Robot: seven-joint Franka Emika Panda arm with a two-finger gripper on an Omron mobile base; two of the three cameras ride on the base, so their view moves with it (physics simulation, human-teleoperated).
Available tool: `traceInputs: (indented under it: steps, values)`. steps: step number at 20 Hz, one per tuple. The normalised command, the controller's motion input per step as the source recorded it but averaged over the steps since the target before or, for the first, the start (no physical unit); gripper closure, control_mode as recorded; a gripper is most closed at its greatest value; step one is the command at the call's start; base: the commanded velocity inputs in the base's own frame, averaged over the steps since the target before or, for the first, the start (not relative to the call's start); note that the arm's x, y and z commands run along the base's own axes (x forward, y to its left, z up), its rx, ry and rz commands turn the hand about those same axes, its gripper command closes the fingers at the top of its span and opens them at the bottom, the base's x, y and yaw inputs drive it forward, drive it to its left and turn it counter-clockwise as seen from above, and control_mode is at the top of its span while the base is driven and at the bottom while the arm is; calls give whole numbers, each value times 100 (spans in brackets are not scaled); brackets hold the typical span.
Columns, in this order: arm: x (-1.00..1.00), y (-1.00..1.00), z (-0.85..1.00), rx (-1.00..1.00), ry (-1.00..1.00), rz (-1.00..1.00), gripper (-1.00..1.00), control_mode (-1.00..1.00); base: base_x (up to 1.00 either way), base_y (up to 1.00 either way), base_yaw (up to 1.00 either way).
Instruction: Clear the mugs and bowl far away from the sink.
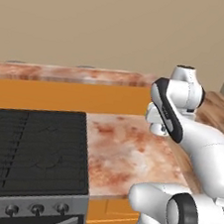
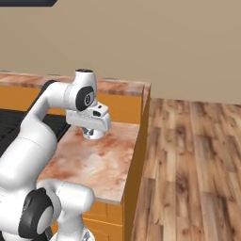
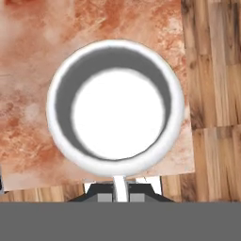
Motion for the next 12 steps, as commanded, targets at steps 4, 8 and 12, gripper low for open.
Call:
traceInputs:
  steps: [4, 8, 12]
  values:
    - [21, 1, -3, 0, 0, 0, 100, -100, 48, 8, 0]
    - [100, 0, -36, 0, 0, 0, 100, -100, 0, 0, 0]
    - [100, -4, -63, 0, 0, 0, 100, -100, 0, 0, 0]
